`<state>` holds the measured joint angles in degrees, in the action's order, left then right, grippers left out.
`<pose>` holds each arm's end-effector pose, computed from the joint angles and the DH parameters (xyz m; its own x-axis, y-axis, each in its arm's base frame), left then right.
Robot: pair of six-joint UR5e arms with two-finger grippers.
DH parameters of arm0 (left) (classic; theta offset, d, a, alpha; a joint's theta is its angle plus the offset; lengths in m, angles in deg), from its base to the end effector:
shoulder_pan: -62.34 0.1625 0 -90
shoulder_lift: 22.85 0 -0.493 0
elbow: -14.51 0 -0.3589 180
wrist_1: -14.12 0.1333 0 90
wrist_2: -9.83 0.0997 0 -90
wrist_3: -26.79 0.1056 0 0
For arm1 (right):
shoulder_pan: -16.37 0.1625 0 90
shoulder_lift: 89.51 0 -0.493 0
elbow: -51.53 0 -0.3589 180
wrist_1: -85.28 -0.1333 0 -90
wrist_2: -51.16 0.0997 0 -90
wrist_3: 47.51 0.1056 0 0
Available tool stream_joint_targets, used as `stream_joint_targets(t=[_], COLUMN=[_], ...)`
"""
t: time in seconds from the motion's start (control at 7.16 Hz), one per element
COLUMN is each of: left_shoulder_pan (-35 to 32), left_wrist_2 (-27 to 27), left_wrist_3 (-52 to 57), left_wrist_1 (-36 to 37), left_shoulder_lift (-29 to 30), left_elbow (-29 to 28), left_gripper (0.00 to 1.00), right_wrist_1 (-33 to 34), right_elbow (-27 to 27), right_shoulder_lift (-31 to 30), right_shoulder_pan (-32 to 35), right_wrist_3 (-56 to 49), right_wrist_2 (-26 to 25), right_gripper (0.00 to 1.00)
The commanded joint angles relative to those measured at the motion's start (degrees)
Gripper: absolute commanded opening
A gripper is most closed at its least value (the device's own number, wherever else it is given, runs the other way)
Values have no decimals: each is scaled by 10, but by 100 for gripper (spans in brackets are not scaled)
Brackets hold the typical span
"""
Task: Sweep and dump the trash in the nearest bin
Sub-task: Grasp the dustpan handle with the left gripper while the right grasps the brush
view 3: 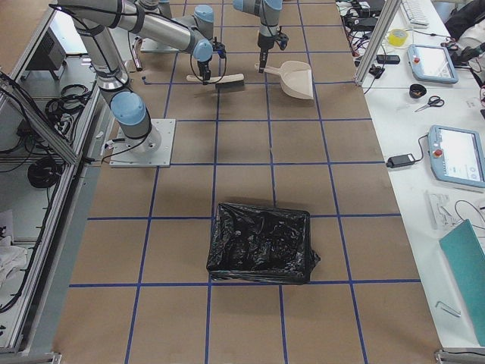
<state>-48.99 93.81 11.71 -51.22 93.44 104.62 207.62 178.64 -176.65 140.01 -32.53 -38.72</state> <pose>-0.3659 -0.5402 0.3369 -0.9902 0.1042 0.0933 0.1097 0.9923 0.0566 0.3241 -0.2461 0.3064 -0.9463 -0.3216 0.0323 -0.3152 0.9403 0.1288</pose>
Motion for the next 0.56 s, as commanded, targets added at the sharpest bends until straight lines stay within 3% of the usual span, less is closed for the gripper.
stream_joint_targets(t=[0.0, 0.14, 0.42], left_shoulder_pan=[37, 85, 177], left_wrist_2=[22, 22, 25], left_wrist_3=[62, 126, 277], left_wrist_1=[-52, -109, -206], left_shoulder_lift=[-28, -47, -94], left_elbow=[-42, -67, -90], left_gripper=[0, 0, 0], right_wrist_1=[1, 2, -6], right_elbow=[-2, -2, -15], right_shoulder_lift=[0, 4, 0], right_shoulder_pan=[0, 0, 0], right_wrist_3=[18, 22, 25], right_wrist_2=[0, 0, -3], right_gripper=[13, 0, 0])
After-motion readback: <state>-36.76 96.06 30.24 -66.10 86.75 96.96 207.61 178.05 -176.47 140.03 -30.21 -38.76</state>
